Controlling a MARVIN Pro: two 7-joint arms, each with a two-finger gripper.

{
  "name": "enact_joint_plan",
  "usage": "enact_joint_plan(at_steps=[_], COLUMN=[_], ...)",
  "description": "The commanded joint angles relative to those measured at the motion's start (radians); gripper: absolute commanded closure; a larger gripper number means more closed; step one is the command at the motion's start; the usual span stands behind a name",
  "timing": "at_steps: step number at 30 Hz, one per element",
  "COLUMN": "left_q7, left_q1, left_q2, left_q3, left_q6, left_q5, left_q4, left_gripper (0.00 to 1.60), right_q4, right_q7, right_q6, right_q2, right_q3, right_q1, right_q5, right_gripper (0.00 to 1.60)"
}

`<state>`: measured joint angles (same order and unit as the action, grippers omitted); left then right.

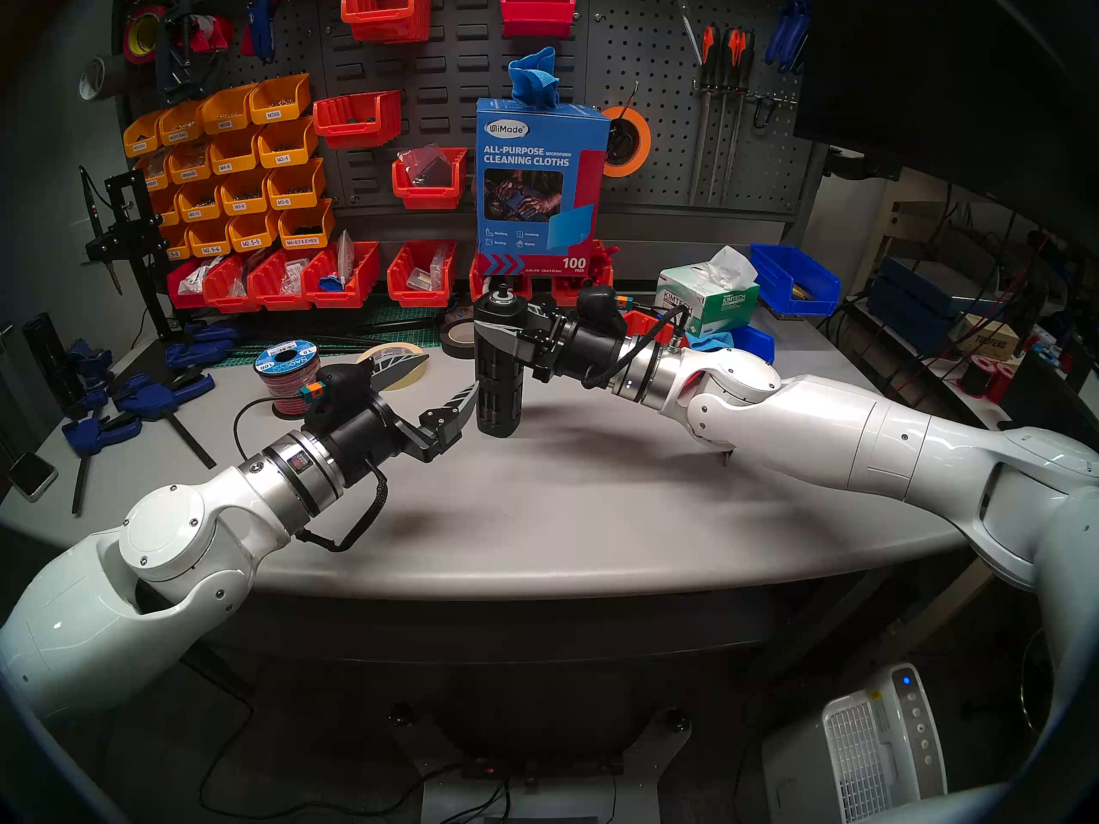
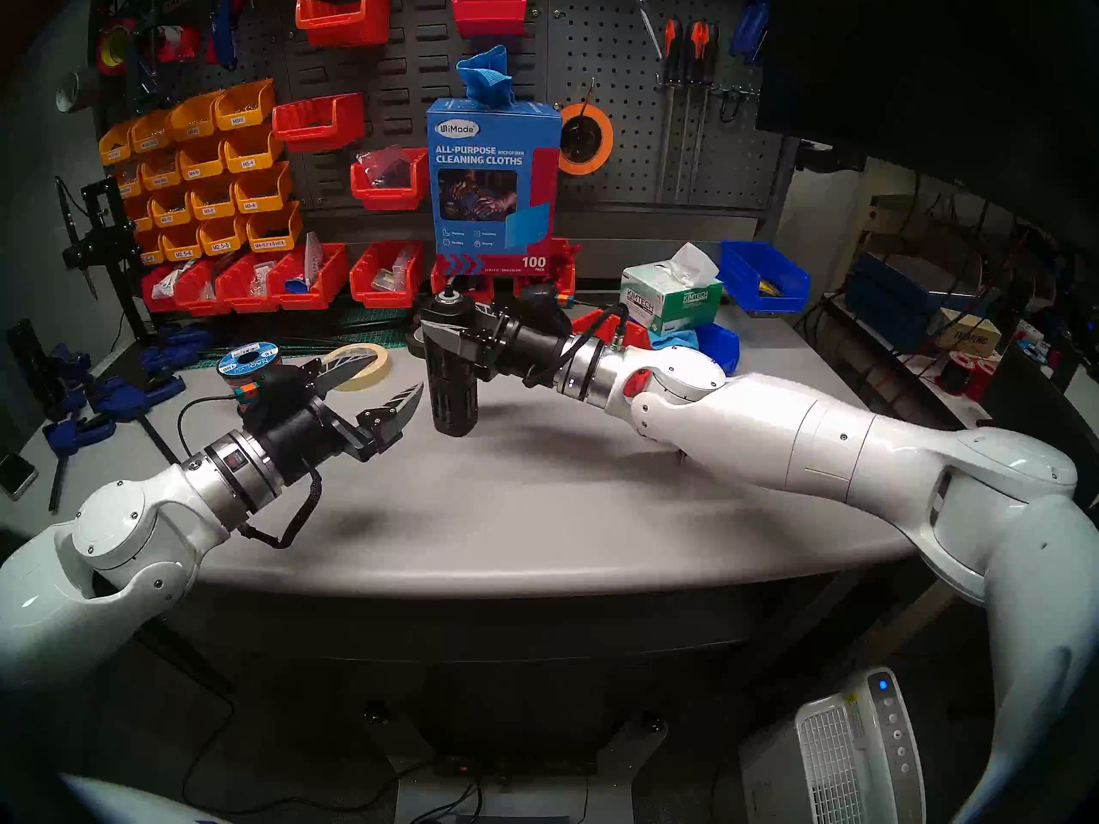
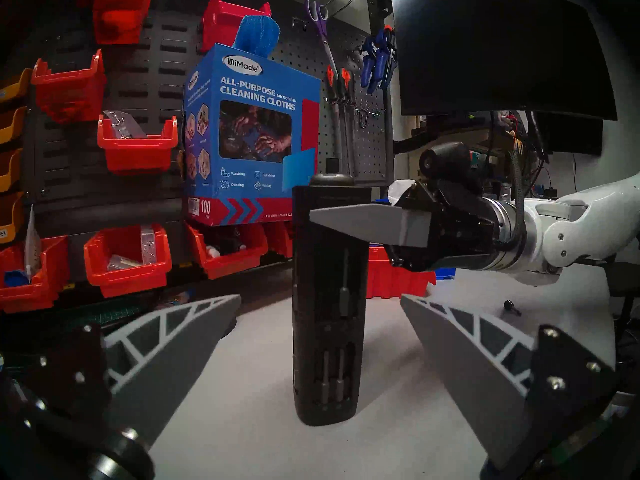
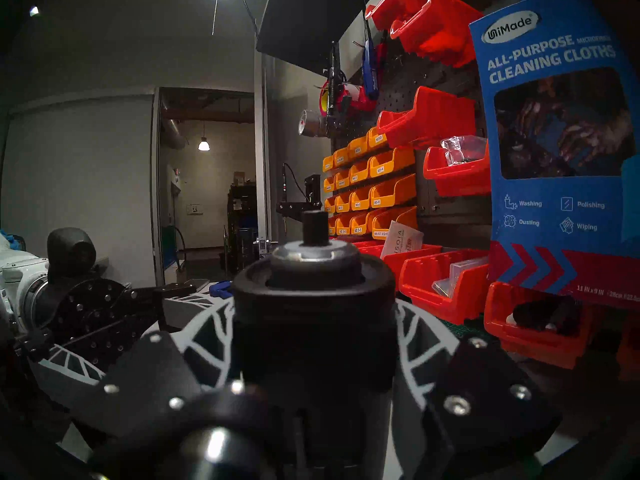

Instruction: Pick a screwdriver bit and insert it into the screwdriver

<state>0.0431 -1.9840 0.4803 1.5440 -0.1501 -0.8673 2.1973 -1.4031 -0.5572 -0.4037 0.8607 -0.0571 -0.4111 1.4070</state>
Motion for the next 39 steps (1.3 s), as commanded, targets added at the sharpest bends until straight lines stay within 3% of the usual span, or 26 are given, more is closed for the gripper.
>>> enact_joint_plan(at_steps=[1, 8, 14, 39], left_q7=[-0.028, -0.045, -0.056, -0.015], left_q1=[0.029, 0.018, 0.021, 0.008], left_q2=[-0.005, -0.018, -0.037, -0.040], left_q3=[0.032, 0.043, 0.056, 0.058], left_q6=[0.004, 0.021, 0.023, 0.016], left_q5=[0.015, 0.037, 0.074, 0.070], left_q4=[0.045, 0.050, 0.037, 0.037], left_gripper=[0.00, 0.00, 0.00, 0.00], right_q4=[0.009, 0.020, 0.033, 0.025], right_q7=[0.000, -0.011, -0.018, -0.033], right_q6=[-0.023, -0.020, -0.018, -0.007], right_q2=[0.029, 0.035, 0.040, 0.031], right_q3=[-0.036, -0.036, -0.035, -0.038], right_q1=[0.034, 0.036, 0.037, 0.047], right_q5=[0.007, 0.015, 0.017, 0.028], right_gripper=[1.27, 1.32, 1.27, 1.09])
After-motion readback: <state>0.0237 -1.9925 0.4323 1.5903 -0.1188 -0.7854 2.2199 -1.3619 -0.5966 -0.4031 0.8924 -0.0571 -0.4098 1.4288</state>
